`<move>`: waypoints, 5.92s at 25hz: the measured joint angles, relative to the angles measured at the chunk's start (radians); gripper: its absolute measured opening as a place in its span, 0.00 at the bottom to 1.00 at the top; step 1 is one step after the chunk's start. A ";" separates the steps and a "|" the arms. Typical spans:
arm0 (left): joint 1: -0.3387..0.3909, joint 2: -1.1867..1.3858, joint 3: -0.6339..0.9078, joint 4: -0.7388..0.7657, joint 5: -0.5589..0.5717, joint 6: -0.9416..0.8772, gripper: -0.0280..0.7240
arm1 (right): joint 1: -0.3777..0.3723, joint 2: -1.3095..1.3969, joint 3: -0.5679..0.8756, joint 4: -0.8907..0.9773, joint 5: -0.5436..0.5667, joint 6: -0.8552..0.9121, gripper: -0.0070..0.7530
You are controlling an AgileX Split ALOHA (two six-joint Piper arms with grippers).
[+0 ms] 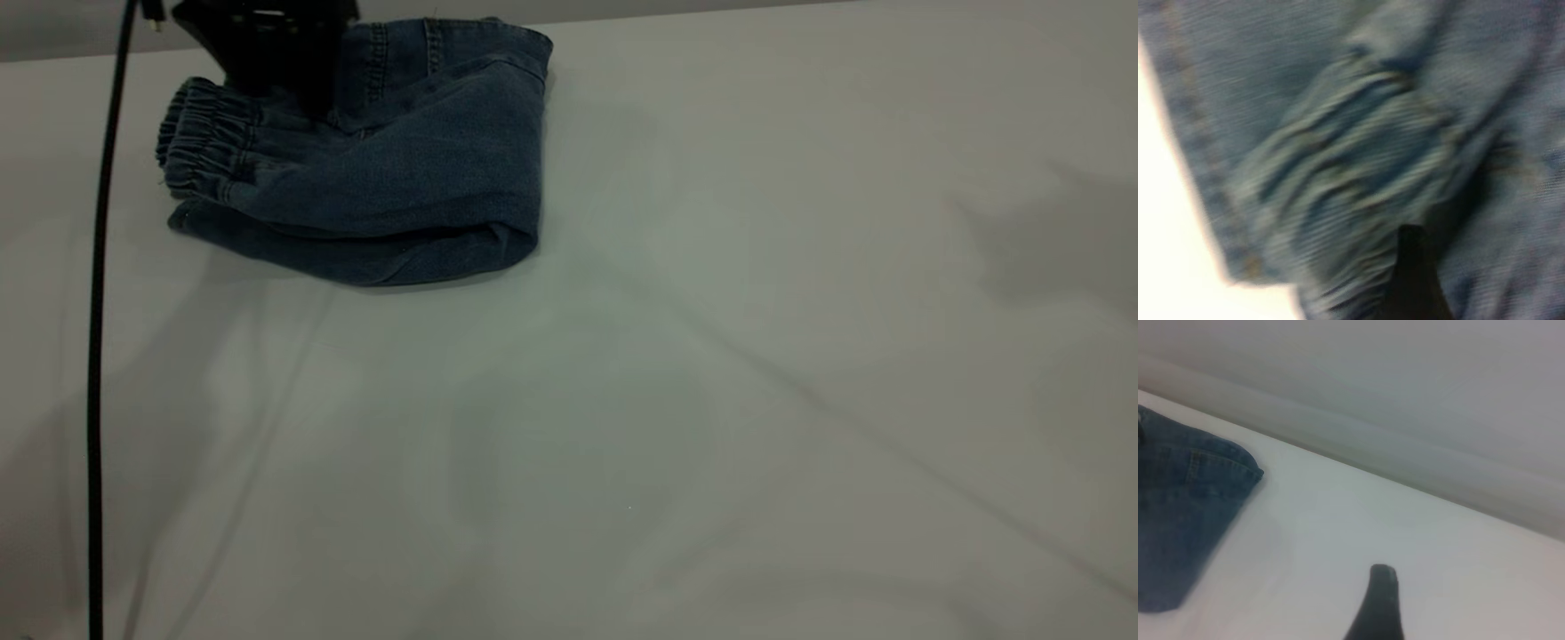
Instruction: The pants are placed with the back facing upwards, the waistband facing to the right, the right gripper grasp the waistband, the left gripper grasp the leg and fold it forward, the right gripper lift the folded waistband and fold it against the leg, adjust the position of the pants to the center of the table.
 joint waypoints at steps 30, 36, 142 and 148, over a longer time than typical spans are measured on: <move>-0.099 0.119 -0.002 -0.091 -0.040 0.047 0.70 | 0.000 -0.001 0.000 0.041 0.000 0.000 0.76; -0.202 0.120 -0.002 -0.095 -0.036 -0.019 0.70 | 0.000 -0.001 0.000 0.044 0.000 0.000 0.76; -0.366 -2.357 1.604 0.047 -0.159 -0.332 0.70 | 0.000 -1.448 1.164 -0.093 0.080 0.157 0.76; -0.366 -2.416 1.617 0.069 -0.133 -0.379 0.70 | 0.000 -1.448 1.164 -0.093 0.081 0.157 0.76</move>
